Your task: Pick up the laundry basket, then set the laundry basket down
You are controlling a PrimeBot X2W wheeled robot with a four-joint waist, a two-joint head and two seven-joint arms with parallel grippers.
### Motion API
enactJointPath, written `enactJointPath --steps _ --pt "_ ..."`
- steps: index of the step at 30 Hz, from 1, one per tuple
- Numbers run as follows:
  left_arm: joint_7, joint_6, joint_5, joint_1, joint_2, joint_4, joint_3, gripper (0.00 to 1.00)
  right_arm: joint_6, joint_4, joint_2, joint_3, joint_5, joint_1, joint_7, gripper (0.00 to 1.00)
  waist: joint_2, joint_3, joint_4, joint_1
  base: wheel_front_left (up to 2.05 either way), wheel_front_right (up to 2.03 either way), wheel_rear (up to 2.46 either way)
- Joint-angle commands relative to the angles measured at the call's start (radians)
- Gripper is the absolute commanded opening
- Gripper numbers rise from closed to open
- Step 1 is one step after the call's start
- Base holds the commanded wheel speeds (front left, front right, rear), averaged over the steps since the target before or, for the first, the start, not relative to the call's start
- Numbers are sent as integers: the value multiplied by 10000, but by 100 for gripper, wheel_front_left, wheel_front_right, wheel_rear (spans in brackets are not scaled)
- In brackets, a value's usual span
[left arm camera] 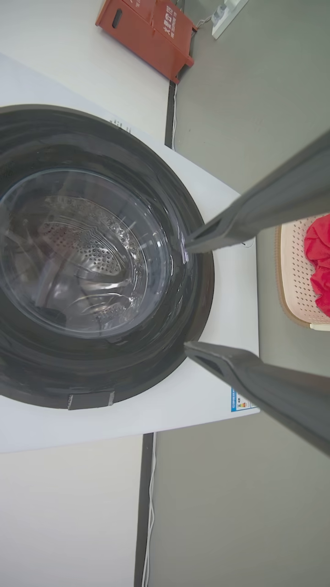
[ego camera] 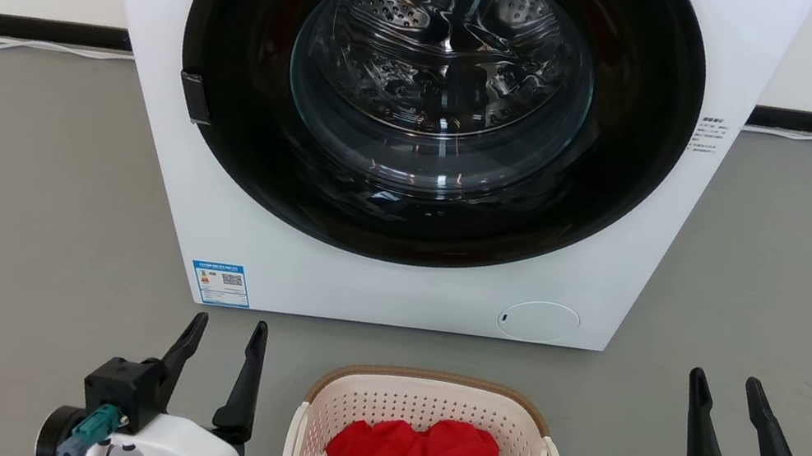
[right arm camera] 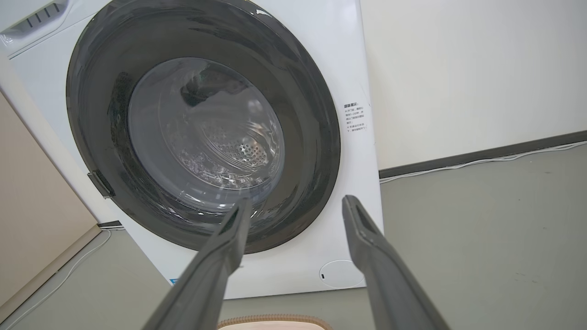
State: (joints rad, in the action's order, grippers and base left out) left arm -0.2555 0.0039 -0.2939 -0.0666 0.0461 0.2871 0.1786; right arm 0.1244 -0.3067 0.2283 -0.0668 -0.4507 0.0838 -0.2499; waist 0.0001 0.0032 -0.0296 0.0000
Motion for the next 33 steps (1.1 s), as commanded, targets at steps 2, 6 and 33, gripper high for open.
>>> enactJointPath --steps 2,6,33 --pt "0 -11 -207 6 -6 66 15 0 0 -30 -12 -5 -5 -11 3 0 -1 -7 3 0 0 0 0" --pt "69 -33 -421 72 -33 311 -37 0 -8 -233 -146 3 -195 -64 70 0 -1 -7 8 1 0 0 0" --pt "835 -310 -3118 -25 -17 152 -646 0 7 -49 -491 385 -2608 -3 826 0 -1 -6 69 0 0 0 0"
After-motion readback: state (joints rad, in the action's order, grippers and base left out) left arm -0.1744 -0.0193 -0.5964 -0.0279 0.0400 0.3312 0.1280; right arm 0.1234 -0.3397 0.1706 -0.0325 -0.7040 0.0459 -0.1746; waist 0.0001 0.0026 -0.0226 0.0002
